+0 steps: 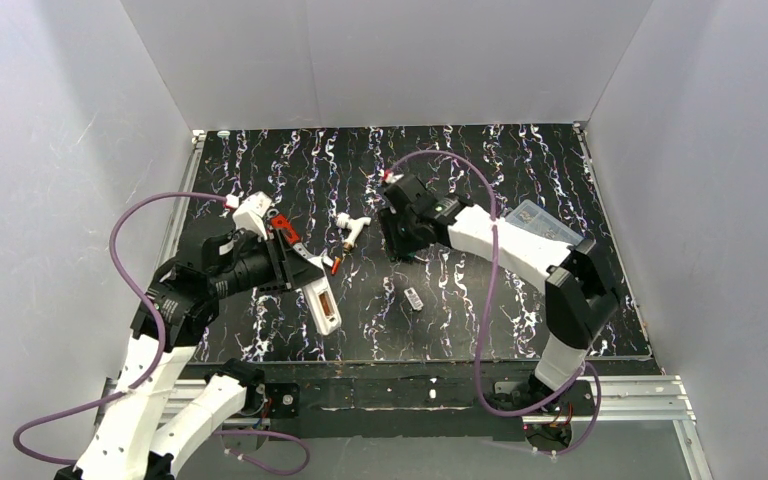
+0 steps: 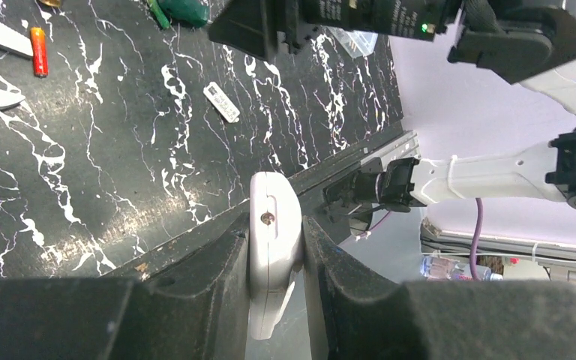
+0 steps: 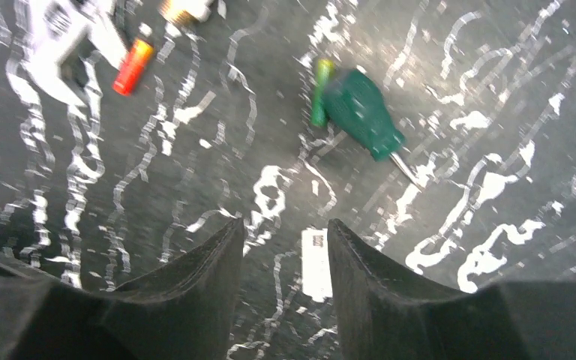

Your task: Load the batteries into the remote control

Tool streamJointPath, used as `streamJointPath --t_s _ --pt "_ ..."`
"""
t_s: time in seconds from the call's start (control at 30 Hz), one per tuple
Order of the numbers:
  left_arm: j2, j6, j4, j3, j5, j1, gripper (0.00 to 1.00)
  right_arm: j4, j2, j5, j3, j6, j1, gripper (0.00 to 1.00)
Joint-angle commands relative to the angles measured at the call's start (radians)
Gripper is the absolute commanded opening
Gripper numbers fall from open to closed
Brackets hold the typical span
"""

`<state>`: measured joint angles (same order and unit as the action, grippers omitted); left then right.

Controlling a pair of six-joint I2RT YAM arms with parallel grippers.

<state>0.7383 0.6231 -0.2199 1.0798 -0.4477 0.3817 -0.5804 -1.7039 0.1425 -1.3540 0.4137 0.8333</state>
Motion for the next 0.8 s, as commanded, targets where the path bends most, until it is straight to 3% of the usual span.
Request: streamJointPath --t_s 0.0,0.23,0.43,0.77 --pt "0.004 -0.020 -0.037 0.075 0.007 0.002 0.00 -0.027 -0.108 -0.074 -0.148 0.098 0.007 0.51" --pt "0.025 -0.032 -0.036 0.120 0.006 0.002 0.00 0.009 -0.247 -0.125 -0.310 0.306 0.024 0.48" --pt "0.017 -0.038 -0.052 0.123 0.007 0.002 0.00 -0.143 -0.419 -0.100 -0.540 0.309 0.072 0.48" --pt "-0.005 -0.043 -0.067 0.114 0.012 0.004 0.00 -0.178 -0.501 -0.131 -0.594 0.485 0.088 0.44"
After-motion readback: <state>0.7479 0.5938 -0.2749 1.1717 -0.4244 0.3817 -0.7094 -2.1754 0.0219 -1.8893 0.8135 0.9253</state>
